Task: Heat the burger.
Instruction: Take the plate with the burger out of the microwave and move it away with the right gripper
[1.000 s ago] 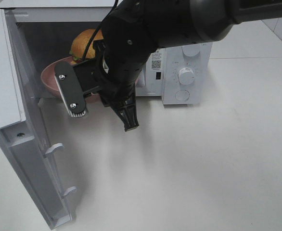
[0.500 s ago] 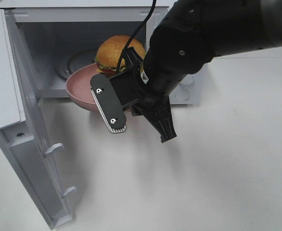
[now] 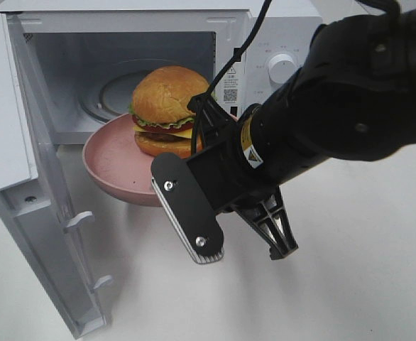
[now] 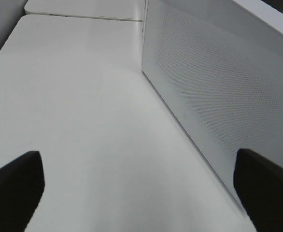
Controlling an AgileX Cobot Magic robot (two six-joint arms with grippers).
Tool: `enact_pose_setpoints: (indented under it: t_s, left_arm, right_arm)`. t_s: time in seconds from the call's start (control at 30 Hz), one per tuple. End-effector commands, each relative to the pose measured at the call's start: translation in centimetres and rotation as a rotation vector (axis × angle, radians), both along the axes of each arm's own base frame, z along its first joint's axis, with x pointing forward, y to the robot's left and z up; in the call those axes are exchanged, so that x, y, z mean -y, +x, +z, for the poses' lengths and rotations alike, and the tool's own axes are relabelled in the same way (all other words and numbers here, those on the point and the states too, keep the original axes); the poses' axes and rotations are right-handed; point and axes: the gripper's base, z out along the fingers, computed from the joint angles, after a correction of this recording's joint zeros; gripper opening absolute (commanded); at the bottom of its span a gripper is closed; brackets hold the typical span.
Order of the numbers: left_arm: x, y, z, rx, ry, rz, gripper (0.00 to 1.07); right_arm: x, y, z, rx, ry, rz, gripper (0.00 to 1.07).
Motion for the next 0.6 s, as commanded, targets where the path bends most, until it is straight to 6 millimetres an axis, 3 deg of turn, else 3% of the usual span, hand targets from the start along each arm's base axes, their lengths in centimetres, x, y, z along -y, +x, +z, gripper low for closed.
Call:
enact_pose_setpoints:
  t_s: [0.03, 0.27, 0.6]
  left_arm:
    - [0.0, 0.0, 0.0, 0.015, -0.003, -0.001, 1.00]
    - [0.0, 0.0, 0.0, 0.015, -0.003, -0.001, 1.00]
    - [0.0, 0.0, 0.0, 0.015, -0.003, -0.001, 1.00]
  right_arm:
    - [0.3, -1.9, 1.5, 0.068, 0.052, 0.086, 0.00]
    - [1.4, -4.6, 2.1, 0.074, 0.068, 0.131, 0.00]
    - [3.9, -5.8, 2.8, 0.082, 0.069, 0.053, 0.00]
